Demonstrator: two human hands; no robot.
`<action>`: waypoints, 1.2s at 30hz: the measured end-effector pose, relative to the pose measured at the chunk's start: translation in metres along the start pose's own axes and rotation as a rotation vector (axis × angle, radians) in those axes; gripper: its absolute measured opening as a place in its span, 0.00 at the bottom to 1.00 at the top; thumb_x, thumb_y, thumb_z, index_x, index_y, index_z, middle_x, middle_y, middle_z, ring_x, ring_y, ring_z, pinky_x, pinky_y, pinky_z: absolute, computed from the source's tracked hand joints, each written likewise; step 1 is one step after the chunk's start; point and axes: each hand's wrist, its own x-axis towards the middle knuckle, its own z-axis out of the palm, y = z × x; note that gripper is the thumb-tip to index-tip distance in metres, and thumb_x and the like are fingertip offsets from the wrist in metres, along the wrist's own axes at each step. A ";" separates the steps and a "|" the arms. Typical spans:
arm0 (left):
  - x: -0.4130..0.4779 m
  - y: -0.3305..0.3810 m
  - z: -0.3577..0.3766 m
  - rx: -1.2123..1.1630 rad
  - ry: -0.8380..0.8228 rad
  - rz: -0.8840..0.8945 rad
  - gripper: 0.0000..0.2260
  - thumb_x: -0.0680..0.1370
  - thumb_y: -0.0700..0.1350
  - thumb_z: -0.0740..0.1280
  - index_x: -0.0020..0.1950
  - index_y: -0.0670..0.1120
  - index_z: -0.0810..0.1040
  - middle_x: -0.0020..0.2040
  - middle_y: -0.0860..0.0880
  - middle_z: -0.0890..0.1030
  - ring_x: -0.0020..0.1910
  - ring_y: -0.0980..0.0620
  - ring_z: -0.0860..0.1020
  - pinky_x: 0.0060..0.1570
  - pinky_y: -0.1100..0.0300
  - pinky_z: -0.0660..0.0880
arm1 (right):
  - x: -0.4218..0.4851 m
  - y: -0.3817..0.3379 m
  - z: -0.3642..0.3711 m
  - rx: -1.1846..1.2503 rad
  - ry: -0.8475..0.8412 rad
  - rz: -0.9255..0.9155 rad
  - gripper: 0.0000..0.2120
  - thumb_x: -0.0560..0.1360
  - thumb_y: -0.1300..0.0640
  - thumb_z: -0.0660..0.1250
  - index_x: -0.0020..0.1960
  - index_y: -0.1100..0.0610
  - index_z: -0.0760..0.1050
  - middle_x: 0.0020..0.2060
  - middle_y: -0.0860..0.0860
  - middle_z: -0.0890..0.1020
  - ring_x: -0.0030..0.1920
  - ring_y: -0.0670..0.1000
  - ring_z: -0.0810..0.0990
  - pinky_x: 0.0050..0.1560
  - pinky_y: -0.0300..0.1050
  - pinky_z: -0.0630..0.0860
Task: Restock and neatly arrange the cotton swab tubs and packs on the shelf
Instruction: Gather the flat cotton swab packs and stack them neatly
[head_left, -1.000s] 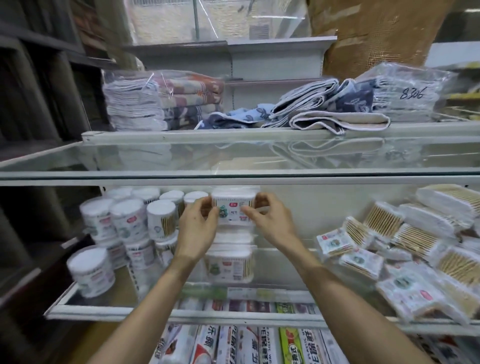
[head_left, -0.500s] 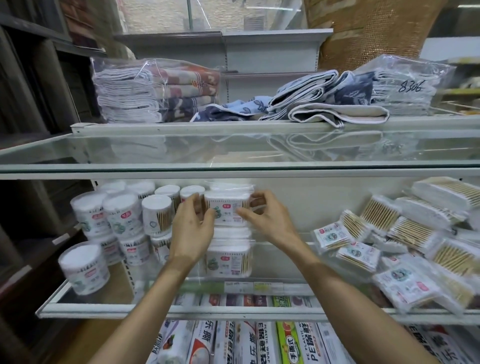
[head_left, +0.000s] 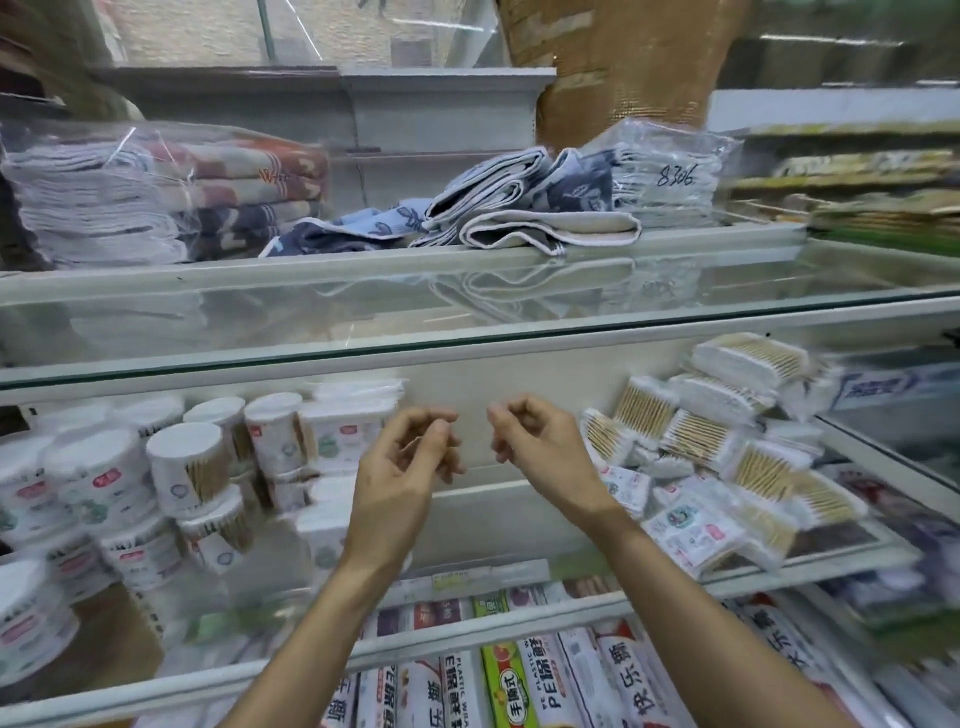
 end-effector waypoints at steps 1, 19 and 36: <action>-0.001 -0.005 0.010 -0.025 -0.023 -0.012 0.06 0.81 0.40 0.64 0.54 0.43 0.80 0.41 0.45 0.81 0.40 0.48 0.79 0.43 0.56 0.78 | -0.002 0.000 -0.010 -0.017 0.014 0.001 0.09 0.80 0.57 0.68 0.45 0.62 0.76 0.30 0.52 0.80 0.30 0.47 0.77 0.33 0.35 0.73; 0.016 -0.043 0.116 -0.088 -0.133 -0.155 0.08 0.80 0.41 0.65 0.49 0.51 0.82 0.37 0.51 0.84 0.38 0.52 0.80 0.43 0.54 0.77 | 0.021 -0.014 -0.247 -1.253 0.536 0.003 0.26 0.74 0.38 0.67 0.67 0.48 0.71 0.65 0.55 0.74 0.65 0.59 0.67 0.63 0.54 0.64; 0.022 -0.036 0.098 0.002 -0.156 -0.077 0.07 0.81 0.42 0.65 0.53 0.52 0.81 0.43 0.47 0.83 0.44 0.48 0.80 0.44 0.62 0.77 | 0.023 -0.022 -0.232 -0.779 0.476 -0.161 0.13 0.75 0.46 0.72 0.47 0.51 0.71 0.46 0.49 0.74 0.47 0.49 0.72 0.47 0.42 0.68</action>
